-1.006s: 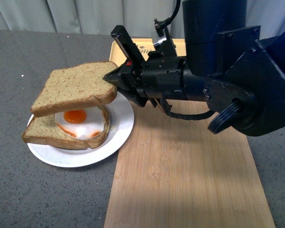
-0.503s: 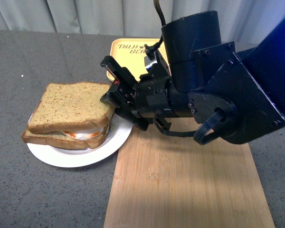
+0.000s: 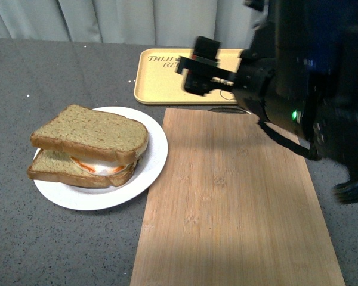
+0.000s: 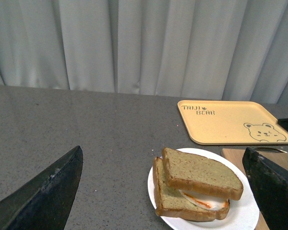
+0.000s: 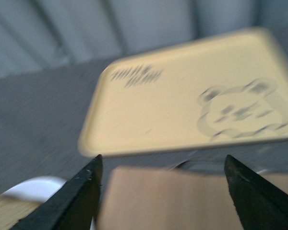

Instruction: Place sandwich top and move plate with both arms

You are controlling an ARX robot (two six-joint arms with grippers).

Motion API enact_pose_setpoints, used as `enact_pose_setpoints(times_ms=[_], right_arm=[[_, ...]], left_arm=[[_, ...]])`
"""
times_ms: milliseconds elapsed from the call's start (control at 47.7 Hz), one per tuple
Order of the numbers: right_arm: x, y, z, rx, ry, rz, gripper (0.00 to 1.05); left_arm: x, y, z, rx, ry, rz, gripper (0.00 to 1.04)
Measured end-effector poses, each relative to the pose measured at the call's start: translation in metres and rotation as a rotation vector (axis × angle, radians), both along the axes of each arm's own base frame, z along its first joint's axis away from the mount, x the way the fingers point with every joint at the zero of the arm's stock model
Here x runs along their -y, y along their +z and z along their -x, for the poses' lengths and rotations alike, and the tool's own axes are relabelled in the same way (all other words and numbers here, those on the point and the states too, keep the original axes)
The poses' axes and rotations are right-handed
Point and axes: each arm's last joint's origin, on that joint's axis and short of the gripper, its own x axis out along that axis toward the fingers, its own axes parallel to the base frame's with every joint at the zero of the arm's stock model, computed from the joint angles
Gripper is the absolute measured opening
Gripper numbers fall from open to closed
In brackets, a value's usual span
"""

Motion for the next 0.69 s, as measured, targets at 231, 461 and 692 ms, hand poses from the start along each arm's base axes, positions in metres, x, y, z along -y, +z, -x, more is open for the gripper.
enact_pose_setpoints(times_ms=[231,461,692], right_arm=[[0.069,0.029,0.052,0.354,-0.243,0.237,0.36],[0.11,0.037,0.099,0.334,-0.211,0.303,0.01],[0.134,0.046,0.131,0.334,-0.214,0.31,0.01]], left_arm=[[0.0,0.0,0.0,0.0,0.004,0.0,0.98],[0.0,0.0,0.0,-0.001,0.003,0.0,0.98],[0.0,0.0,0.0,0.002,0.002,0.0,0.98]])
